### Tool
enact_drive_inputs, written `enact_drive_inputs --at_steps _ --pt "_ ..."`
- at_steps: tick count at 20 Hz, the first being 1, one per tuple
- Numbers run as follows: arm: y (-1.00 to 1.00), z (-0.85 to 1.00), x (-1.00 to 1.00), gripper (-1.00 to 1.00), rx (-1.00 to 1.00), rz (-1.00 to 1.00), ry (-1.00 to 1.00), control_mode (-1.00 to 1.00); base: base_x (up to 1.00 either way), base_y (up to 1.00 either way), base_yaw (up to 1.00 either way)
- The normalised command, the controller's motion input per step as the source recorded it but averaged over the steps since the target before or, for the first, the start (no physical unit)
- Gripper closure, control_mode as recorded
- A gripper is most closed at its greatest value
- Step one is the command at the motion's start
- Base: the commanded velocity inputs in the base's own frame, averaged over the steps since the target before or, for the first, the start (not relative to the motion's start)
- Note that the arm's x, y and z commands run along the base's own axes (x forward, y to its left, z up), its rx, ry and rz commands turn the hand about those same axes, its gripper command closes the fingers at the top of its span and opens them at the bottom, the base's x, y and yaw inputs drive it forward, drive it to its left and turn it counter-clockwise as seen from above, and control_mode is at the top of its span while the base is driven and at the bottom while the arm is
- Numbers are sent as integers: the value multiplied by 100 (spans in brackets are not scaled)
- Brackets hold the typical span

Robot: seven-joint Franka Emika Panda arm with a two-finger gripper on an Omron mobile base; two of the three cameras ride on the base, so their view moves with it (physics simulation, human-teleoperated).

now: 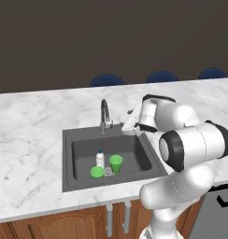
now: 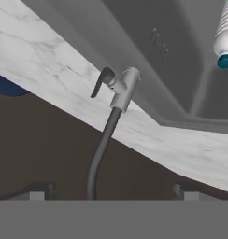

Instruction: Pick the cup and cup and place them in the sink. Then turn on the water.

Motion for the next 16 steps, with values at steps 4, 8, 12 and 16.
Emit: enact_drive_inputs --at_steps 4,8,12,16 --pt "0 -27 26 -100 0 0 0 -100 0 0 0" --pt "2 -20 25 -100 0 0 2 -100 0 0 0" --pt "8 -11 24 -100 0 0 3 -100 0 0 0" --pt "13 -7 22 -100 1 -2 4 -100 0 0 0"
